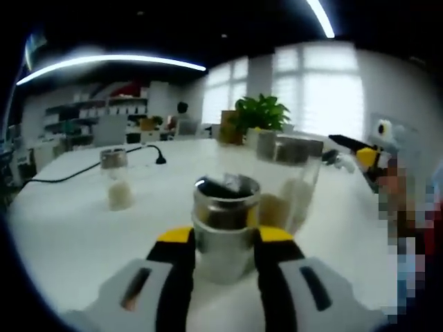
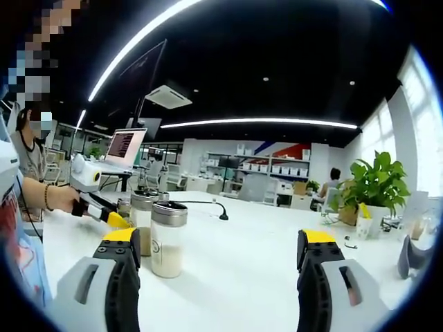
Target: Rotate the seasoning bottle until the label or dispensing opening points toward the visible target arrow and the bottle remains upright within the marked orientation range
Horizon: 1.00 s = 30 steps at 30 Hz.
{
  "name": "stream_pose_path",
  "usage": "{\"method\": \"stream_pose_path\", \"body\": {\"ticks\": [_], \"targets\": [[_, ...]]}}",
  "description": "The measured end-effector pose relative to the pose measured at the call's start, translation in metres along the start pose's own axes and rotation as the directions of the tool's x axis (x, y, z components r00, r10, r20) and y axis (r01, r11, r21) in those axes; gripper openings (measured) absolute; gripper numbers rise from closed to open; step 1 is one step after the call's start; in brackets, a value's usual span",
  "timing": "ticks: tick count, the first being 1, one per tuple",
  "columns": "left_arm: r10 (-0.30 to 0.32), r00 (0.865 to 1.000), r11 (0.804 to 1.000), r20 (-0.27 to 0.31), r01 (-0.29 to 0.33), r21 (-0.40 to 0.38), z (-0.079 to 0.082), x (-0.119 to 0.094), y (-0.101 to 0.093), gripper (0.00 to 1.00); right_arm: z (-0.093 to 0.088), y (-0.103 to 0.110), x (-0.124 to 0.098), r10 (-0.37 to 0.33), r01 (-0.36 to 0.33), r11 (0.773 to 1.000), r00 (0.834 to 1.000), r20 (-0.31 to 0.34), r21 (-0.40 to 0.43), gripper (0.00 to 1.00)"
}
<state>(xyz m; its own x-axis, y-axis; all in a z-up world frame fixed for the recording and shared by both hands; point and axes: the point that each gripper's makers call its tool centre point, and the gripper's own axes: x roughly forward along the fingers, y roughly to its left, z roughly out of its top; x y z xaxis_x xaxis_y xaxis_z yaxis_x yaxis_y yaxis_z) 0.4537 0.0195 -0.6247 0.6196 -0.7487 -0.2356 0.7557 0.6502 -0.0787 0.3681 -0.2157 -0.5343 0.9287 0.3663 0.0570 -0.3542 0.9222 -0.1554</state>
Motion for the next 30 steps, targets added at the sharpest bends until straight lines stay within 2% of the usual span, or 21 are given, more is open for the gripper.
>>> {"method": "stream_pose_path", "body": {"ticks": [3, 5, 6, 10, 14, 21, 25, 28, 30], "targets": [[-0.028, 1.000, 0.999, -0.009, 0.028, 0.033, 0.000, -0.001, -0.002, 0.35, 0.000, 0.001, 0.000, -0.001, 0.001, 1.000, 1.000, -0.002, 0.008, 0.97], [-0.085, 0.996, 0.994, -0.023, 0.086, 0.063, -0.001, -0.001, -0.007, 0.35, 0.000, 0.001, 0.000, 0.000, 0.000, 1.000, 1.000, -0.006, 0.022, 0.98], [-0.080, 0.997, 0.995, -0.022, 0.081, 0.054, -0.001, -0.002, -0.003, 0.35, 0.000, 0.001, 0.000, 0.000, 0.000, 0.999, 1.000, -0.009, 0.033, 0.98], [-0.152, 0.987, 0.984, -0.056, 0.157, 0.083, -0.002, -0.003, -0.005, 0.34, 0.000, -0.004, 0.000, -0.010, 0.011, 0.997, 1.000, -0.011, 0.070, 0.97], [-0.195, 0.978, 0.973, -0.079, 0.203, 0.107, -0.002, -0.004, -0.005, 0.34, 0.003, -0.009, -0.002, -0.031, 0.032, 0.997, 0.999, -0.013, 0.074, 0.98], [-0.292, 0.947, 0.935, -0.136, 0.313, 0.167, -0.004, -0.004, -0.007, 0.34, 0.015, -0.015, -0.008, -0.061, 0.061, 0.996, 0.998, 0.000, 0.062, 0.98], [-0.351, 0.922, 0.904, -0.164, 0.380, 0.196, -0.004, -0.003, -0.009, 0.34, 0.019, -0.024, -0.012, -0.087, 0.087, 0.995, 0.996, -0.014, 0.052, 0.98], [-0.412, 0.894, 0.872, -0.178, 0.443, 0.210, -0.005, -0.003, -0.012, 0.34, 0.020, -0.033, -0.017, -0.122, 0.123, 0.990, 0.992, -0.015, 0.068, 0.98], [-0.416, 0.891, 0.873, -0.181, 0.447, 0.194, -0.004, -0.001, -0.010, 0.34, 0.021, -0.037, -0.019, -0.130, 0.131, 0.989, 0.991, -0.017, 0.072, 0.98]]}}
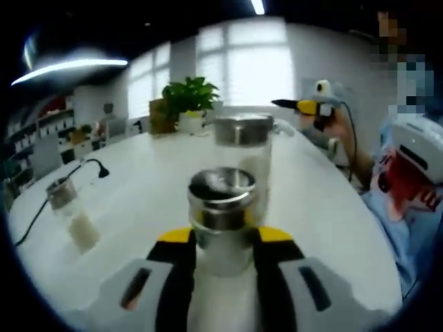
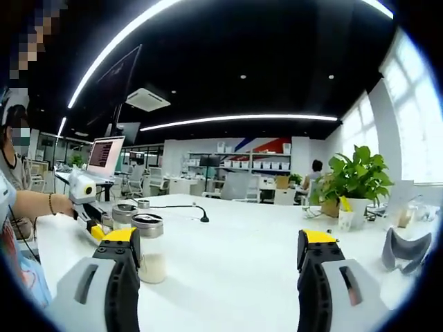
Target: Rotate the seasoning bottle until the label or dispensing opening points toward the visible target arrow and the bottle remains upright within the marked orientation range
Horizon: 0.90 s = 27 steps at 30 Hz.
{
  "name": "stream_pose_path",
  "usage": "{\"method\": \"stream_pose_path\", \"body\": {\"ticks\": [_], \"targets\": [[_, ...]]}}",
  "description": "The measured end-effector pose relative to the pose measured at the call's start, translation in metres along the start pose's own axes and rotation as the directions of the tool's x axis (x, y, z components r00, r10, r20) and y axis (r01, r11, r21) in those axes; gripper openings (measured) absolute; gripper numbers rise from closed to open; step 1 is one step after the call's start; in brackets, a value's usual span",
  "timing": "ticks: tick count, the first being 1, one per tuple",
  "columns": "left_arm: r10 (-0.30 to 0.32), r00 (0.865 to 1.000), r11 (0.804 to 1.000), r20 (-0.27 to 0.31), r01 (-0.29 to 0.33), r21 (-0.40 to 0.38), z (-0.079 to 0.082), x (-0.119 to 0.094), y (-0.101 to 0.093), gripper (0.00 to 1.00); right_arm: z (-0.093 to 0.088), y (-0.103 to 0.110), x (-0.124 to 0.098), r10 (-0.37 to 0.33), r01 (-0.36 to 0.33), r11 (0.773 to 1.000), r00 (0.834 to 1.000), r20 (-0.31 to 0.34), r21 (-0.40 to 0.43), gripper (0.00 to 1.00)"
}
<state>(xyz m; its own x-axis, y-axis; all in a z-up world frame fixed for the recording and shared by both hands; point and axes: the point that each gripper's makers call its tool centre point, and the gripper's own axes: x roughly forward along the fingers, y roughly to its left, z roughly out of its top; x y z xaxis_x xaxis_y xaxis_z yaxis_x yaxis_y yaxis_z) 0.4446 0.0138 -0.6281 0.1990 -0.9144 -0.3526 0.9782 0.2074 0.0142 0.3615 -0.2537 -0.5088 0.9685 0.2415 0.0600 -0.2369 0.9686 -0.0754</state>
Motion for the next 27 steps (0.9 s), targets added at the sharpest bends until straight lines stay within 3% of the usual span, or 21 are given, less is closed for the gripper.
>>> {"method": "stream_pose_path", "body": {"ticks": [7, 15, 19, 23, 27], "targets": [[-0.067, 0.997, 0.997, -0.036, 0.068, 0.034, -0.001, 0.003, -0.003, 0.34, 0.013, 0.001, -0.005, -0.010, 0.010, 1.000, 1.000, 0.011, -0.019, 0.98], [-0.175, 0.983, 0.979, -0.057, 0.180, 0.092, -0.002, 0.003, -0.004, 0.34, 0.030, 0.002, -0.004, -0.031, 0.030, 0.999, 0.999, 0.030, 0.014, 0.97], [-0.170, 0.983, 0.978, -0.062, 0.176, 0.110, -0.010, 0.005, -0.002, 0.36, 0.023, 0.011, 0.000, 0.015, -0.014, 0.999, 1.000, -0.003, 0.041, 0.98], [-0.098, 0.994, 0.993, -0.049, 0.101, 0.067, -0.018, 0.006, 0.007, 0.58, 0.019, 0.012, 0.002, 0.027, -0.027, 0.998, 1.000, -0.010, 0.054, 0.98], [-0.056, 0.998, 0.998, -0.021, 0.056, 0.016, -0.012, -0.001, 0.006, 0.61, 0.017, 0.009, 0.002, 0.017, -0.016, 0.998, 1.000, -0.022, 0.054, 0.98]]}}
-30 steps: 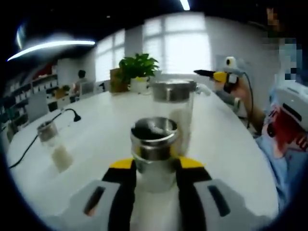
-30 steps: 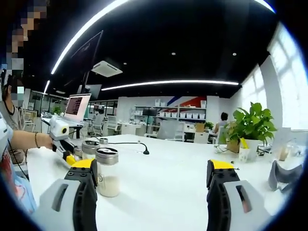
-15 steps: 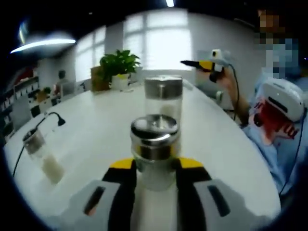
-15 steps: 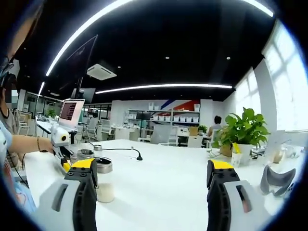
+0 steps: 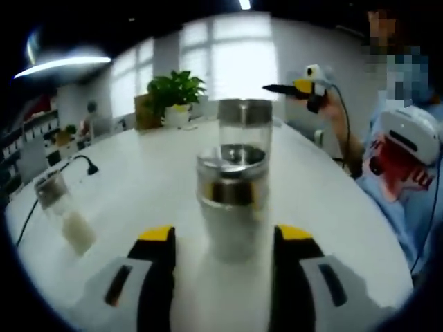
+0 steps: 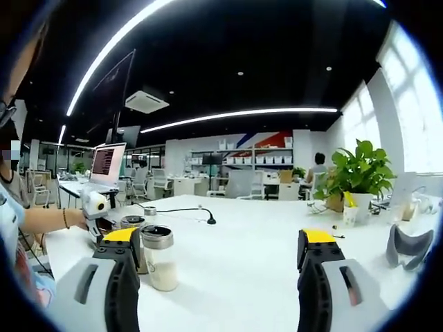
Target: Rotate the seasoning bottle until the label or dispensing opening points toward the visible target arrow and the bottle remains upright within the marked orientation range
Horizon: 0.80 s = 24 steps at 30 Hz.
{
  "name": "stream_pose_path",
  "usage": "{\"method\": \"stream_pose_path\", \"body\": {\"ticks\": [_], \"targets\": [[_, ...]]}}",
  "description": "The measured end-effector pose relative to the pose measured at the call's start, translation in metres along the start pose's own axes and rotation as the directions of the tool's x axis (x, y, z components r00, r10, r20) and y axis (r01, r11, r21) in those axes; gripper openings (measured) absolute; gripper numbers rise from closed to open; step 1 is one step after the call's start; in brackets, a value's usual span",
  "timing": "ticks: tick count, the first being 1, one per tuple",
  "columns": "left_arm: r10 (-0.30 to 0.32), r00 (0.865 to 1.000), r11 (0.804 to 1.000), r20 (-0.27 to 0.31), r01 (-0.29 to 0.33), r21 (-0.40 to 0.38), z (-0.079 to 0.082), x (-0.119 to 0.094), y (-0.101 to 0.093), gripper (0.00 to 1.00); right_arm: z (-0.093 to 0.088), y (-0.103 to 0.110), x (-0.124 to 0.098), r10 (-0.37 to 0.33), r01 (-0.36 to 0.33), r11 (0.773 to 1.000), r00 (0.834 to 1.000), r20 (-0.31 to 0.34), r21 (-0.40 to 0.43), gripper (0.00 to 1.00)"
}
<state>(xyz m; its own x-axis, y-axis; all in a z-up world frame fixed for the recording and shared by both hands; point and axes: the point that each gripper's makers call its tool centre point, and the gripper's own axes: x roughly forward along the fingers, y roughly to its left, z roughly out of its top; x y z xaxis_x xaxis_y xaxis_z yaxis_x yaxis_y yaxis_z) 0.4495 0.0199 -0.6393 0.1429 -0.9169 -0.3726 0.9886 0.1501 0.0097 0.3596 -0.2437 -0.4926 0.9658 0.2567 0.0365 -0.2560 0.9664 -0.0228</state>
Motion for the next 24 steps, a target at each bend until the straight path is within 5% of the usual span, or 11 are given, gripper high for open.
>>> {"method": "stream_pose_path", "body": {"ticks": [3, 5, 10, 14, 16, 20, 24], "targets": [[0.066, 0.997, 0.997, 0.045, -0.065, -0.034, 0.012, -0.005, -0.001, 0.66, 0.001, -0.001, 0.000, -0.005, 0.005, 1.000, 1.000, 0.006, 0.000, 0.98], [0.163, 0.982, 0.985, 0.095, -0.155, -0.081, 0.022, -0.010, 0.005, 0.72, 0.001, -0.001, -0.001, -0.003, 0.003, 1.000, 1.000, 0.003, 0.001, 0.98], [0.286, 0.952, 0.953, 0.106, -0.270, -0.139, 0.021, -0.019, 0.001, 0.66, 0.001, 0.002, -0.001, 0.022, -0.022, 0.999, 1.000, 0.013, 0.029, 0.98], [0.387, 0.913, 0.872, 0.127, -0.317, -0.373, 0.021, -0.019, 0.001, 0.75, -0.001, 0.001, -0.001, 0.017, -0.017, 0.999, 1.000, 0.006, 0.032, 0.97], [0.428, 0.893, 0.870, 0.139, -0.365, -0.331, 0.022, -0.019, 0.001, 0.73, -0.001, -0.001, -0.002, 0.011, -0.011, 0.999, 1.000, 0.006, 0.036, 0.97], [0.543, 0.830, 0.826, 0.127, -0.501, -0.259, 0.020, -0.025, 0.010, 0.61, 0.000, -0.005, -0.003, -0.002, 0.002, 0.999, 1.000, 0.012, 0.040, 0.97], [0.552, 0.821, 0.817, 0.145, -0.497, -0.294, 0.023, -0.024, 0.008, 0.57, 0.001, -0.008, -0.004, -0.009, 0.008, 0.999, 1.000, 0.015, 0.046, 0.97]]}}
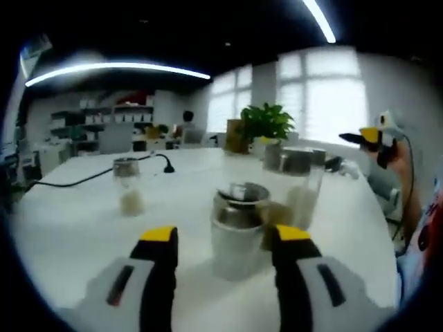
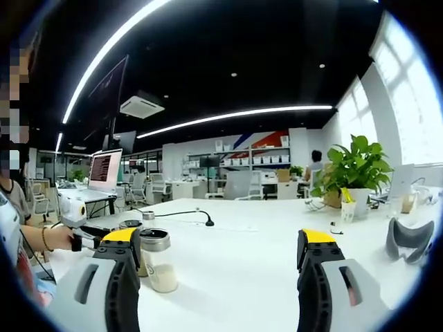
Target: Rotate the seasoning bottle until the label or dispensing opening points toward the visible target arrow and the bottle remains upright within the marked orientation range
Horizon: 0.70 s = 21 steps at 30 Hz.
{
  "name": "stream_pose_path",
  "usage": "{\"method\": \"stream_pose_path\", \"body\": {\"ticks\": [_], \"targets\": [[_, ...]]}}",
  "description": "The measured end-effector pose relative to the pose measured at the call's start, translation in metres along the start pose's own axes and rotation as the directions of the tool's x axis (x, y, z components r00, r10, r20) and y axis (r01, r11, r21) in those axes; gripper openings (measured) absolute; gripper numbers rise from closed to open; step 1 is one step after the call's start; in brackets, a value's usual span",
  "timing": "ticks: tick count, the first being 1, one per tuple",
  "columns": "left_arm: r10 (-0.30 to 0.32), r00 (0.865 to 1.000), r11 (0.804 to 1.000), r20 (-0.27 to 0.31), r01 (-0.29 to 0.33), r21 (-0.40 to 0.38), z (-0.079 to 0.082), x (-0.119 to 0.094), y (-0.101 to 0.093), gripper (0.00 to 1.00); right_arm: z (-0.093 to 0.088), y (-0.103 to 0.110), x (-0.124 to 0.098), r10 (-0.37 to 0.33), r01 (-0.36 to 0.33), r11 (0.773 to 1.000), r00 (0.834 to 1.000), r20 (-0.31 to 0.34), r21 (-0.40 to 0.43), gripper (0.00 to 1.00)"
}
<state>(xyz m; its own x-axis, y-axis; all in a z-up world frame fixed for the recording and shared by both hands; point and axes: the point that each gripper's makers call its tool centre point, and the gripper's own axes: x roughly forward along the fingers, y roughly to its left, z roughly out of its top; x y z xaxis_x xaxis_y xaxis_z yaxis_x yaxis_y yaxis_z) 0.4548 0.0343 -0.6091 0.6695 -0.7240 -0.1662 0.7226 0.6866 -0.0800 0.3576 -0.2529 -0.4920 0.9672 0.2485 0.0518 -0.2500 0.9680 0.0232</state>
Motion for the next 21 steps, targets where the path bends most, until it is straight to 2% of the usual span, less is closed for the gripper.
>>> {"method": "stream_pose_path", "body": {"ticks": [2, 4, 6, 8, 11, 16, 21], "targets": [[0.018, 1.000, 0.999, 0.020, -0.019, 0.034, 0.000, 0.002, -0.002, 0.56, -0.001, -0.002, 0.000, -0.006, 0.006, 1.000, 1.000, -0.001, 0.002, 0.97], [0.017, 1.000, 1.000, 0.004, -0.017, 0.019, -0.004, 0.005, -0.003, 0.56, -0.002, -0.004, 0.000, -0.015, 0.015, 1.000, 1.000, -0.007, -0.001, 0.97], [0.004, 1.000, 0.999, 0.003, -0.004, -0.040, -0.006, 0.008, -0.006, 0.53, -0.003, -0.005, -0.001, -0.020, 0.020, 1.000, 1.000, -0.011, -0.004, 0.97], [0.008, 1.000, 0.999, 0.001, -0.008, -0.040, -0.007, 0.009, -0.005, 0.47, -0.003, -0.006, -0.001, -0.021, 0.021, 1.000, 1.000, -0.010, -0.001, 0.97], [0.031, 0.999, 0.999, -0.019, -0.031, 0.008, -0.009, 0.011, -0.003, 0.45, -0.003, -0.008, -0.001, -0.025, 0.025, 1.000, 1.000, -0.008, 0.006, 0.97], [0.012, 1.000, 1.000, -0.018, -0.012, -0.016, -0.009, 0.013, -0.007, 0.36, -0.004, -0.010, -0.001, -0.027, 0.027, 0.999, 1.000, -0.008, 0.018, 0.97], [0.016, 1.000, 1.000, -0.023, -0.016, -0.023, -0.009, 0.014, -0.005, 0.35, -0.007, -0.010, -0.001, -0.028, 0.029, 0.999, 0.999, -0.019, 0.018, 0.96]]}}
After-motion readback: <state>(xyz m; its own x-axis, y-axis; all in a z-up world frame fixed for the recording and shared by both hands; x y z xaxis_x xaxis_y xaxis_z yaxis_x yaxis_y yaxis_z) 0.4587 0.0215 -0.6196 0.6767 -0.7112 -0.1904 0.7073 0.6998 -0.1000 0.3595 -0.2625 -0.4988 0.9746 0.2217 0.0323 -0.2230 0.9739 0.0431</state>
